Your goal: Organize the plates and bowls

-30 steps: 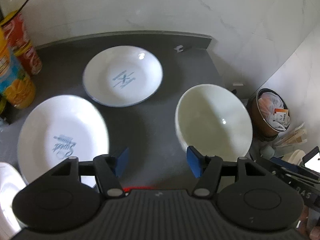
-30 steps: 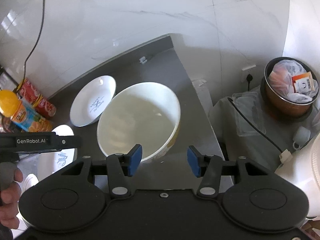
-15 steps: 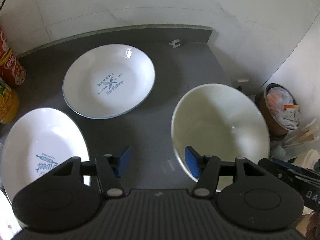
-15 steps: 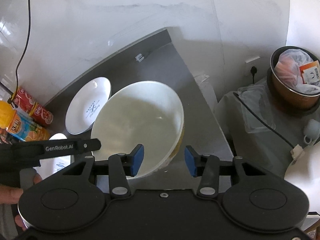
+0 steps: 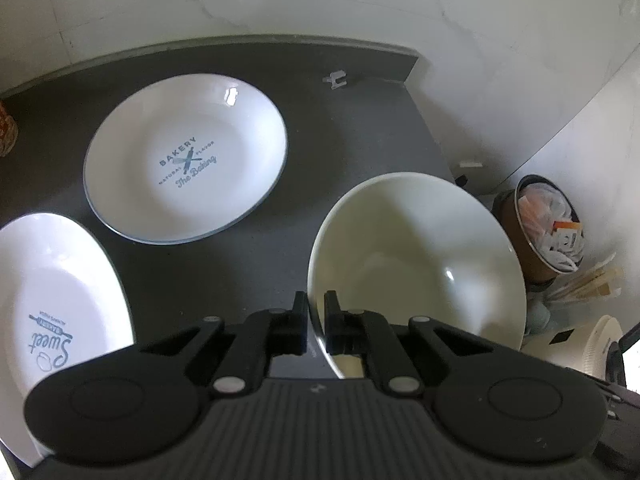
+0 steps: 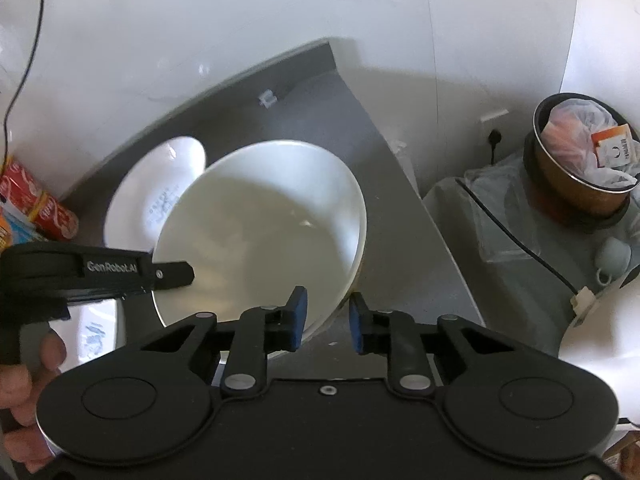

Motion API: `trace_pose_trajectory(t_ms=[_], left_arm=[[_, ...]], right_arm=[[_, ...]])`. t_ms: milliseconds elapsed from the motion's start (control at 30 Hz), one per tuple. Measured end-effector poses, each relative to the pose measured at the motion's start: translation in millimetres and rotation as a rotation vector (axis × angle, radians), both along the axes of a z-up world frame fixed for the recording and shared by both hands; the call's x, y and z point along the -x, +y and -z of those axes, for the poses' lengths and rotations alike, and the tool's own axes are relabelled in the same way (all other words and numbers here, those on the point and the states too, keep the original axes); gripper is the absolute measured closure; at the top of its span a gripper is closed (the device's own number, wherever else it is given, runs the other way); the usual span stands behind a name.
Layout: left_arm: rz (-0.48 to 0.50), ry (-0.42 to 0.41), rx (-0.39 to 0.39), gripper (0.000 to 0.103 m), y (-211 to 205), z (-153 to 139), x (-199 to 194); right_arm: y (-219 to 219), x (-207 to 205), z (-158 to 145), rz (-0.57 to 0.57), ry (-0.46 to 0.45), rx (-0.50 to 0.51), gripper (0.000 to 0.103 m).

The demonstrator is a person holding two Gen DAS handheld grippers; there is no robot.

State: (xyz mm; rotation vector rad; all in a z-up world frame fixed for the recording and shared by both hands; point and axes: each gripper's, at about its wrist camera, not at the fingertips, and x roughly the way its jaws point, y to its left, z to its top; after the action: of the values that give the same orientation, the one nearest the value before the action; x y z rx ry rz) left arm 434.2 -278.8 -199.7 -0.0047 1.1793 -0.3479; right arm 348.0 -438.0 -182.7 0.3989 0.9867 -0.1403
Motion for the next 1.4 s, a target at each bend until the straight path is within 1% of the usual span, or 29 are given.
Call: trace_pose_trajectory(t_ms=[100,233,433,600,733,833,967,1100,1233,1333,1400], left_arm=[[-0.013,0.001,0.001,0.097,6.4,-4.9,0.2],[-0.028,-0.006,0.025,0.097,21.1,-17.2,-1.6],[-0.030,-0.045,0.045,0.097,37.7,-41.3,5.7],[-0.035,-0.082,0.074,0.097,52.6,-59.8,15.6],[-0.045,-0.088,0.098,0.097,68.1,-72.5,26.1],[-0.039,-0.097,0.104,0.097,77.9,-82.8,35.7],[-0.038,-0.110,0.105,0.097,91.6,-96.7,46.7],[-0.035,-0.132,0.112,0.097,106.1,-111.1,59.0],[-0.043,-0.121,0.120,0.097,119.2,-115.6,69.8],[-0.038,-0.118,0.101,0.097,126.4,-114.7,80.2],[-0.047,-0.103,0.110,0.097,133.9,-112.4,87.2]], right_arm=[[8.4,4.6,-11.8,-0.016,-0.032,0.002,0.081],[17.6,8.2,-26.1,-0.032,-0.054,0.021,0.081],[29.5,18.0,-43.9,-0.035,-0.088,0.027,0.081],[44.7,32.4,-58.5,-0.066,-0.121,0.054,0.081],[55.6,44.2,-68.0,-0.072,-0.136,0.064,0.081],[64.0,51.4,-74.3,-0.064,-0.142,0.054,0.081],[77.8,60.1,-82.2,-0.087,-0.156,0.073,0.081],[87.5,68.8,-89.2,-0.088,-0.157,0.070,0.081],[98.4,79.1,-92.4,-0.097,-0.162,0.083,0.081],[102.9,84.5,-91.7,-0.104,-0.147,0.075,0.081],[105.0,88.2,-90.2,-0.117,-0.138,0.078,0.081]])
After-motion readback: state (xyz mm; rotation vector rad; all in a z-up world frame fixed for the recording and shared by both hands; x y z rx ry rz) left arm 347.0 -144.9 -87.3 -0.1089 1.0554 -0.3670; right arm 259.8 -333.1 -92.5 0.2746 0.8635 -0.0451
